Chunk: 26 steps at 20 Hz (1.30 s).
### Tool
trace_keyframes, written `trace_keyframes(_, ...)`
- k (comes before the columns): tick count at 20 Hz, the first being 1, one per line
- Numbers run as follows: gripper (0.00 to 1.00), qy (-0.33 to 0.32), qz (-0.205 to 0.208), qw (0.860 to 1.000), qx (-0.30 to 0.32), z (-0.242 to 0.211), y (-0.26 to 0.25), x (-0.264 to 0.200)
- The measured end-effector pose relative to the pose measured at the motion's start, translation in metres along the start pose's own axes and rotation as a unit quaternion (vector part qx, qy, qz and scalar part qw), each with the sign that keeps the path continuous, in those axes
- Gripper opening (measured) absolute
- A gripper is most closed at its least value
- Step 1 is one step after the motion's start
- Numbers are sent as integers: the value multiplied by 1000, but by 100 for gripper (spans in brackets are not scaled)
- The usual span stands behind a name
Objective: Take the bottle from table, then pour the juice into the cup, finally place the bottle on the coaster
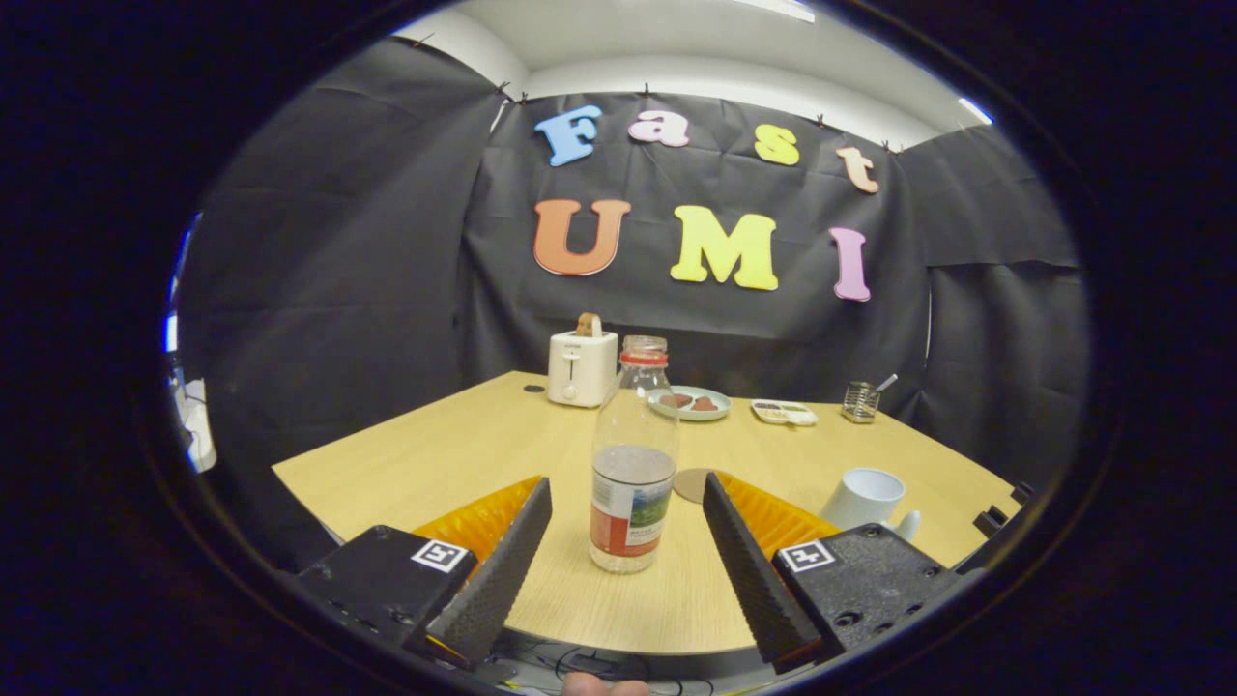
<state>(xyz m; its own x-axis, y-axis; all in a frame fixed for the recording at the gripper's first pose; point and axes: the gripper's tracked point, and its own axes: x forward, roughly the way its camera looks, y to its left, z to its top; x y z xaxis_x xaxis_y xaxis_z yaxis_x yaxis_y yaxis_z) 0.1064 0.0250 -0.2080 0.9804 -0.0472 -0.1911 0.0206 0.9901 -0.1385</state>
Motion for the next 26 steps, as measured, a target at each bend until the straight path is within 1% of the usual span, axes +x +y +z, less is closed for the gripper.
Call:
trace_keyframes(2,100,-3,-6,1000,-6,-11,2,18)
trace_keyframes(5,100,11,-10,1000,-16,-36,7,42)
trace_keyframes(7,100,13,-20,999,-26,-41,3,52)
trace_keyframes(13,100,18,-19,999,-33,-41,2,71)
trace_keyframes(16,100,9,-19,999,-34,-31,-1,72)
trace_keyframes(18,92,6,-14,999,-29,-26,-4,72)
trace_keyframes(20,86,8,-7,1000,-19,-25,-3,71)
trace_keyframes(23,83,11,-1,1000,-21,-18,-5,69)
trace_keyframes(24,80,8,-2,1000,-22,-11,-8,65)
trace_keyframes(26,80,0,-10,1000,-17,1,-19,59)
